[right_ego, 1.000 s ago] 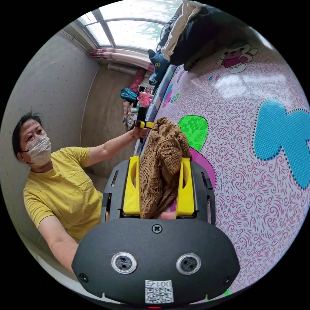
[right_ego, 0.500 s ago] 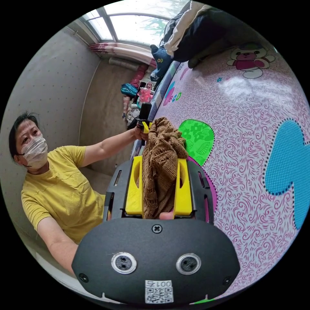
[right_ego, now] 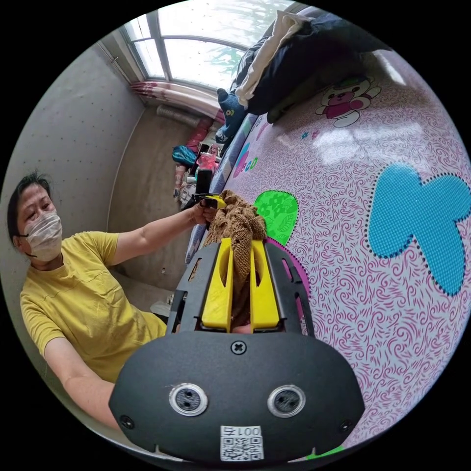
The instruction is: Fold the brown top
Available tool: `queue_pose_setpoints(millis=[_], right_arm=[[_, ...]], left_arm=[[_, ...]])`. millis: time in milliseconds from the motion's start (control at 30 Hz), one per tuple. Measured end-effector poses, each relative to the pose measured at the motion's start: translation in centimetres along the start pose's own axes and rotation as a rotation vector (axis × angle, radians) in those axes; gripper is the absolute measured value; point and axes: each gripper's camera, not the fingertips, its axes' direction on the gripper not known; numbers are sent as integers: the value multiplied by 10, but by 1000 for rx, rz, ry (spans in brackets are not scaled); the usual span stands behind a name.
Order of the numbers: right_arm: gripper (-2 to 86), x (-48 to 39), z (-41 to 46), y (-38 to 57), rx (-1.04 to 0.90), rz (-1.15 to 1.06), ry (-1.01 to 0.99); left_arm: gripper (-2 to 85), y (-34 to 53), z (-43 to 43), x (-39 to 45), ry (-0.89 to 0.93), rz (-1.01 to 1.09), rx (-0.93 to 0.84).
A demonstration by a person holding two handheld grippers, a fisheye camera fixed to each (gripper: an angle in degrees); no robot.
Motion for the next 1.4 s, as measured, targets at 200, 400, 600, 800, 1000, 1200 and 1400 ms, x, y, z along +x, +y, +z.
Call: queue_pose_setpoints(millis=[200, 400, 600, 800, 1000, 1200, 1400], right_arm=[[23, 4, -5, -6, 16, 4, 24], [44, 12, -5, -15, 18, 12, 34], [93, 22, 7, -34, -26, 4, -67], [63, 37, 7, -47, -13, 40, -72], [34, 49, 4, -56, 17, 75, -48], [22, 55, 8, -65, 22, 78, -18], [19, 68, -4, -60, 147, 104, -46]], left_arm=[[15, -10, 10, 4, -63, -24, -54], [21, -22, 23, 7, -151, -14, -88], [56, -31, 35, 1, -90, 17, -105], [31, -32, 40, -15, -34, -12, -60], [6, -21, 41, -31, -74, -19, -19], [4, -8, 45, -46, -72, -27, 2], [2, 17, 32, -56, -161, -18, 6]])
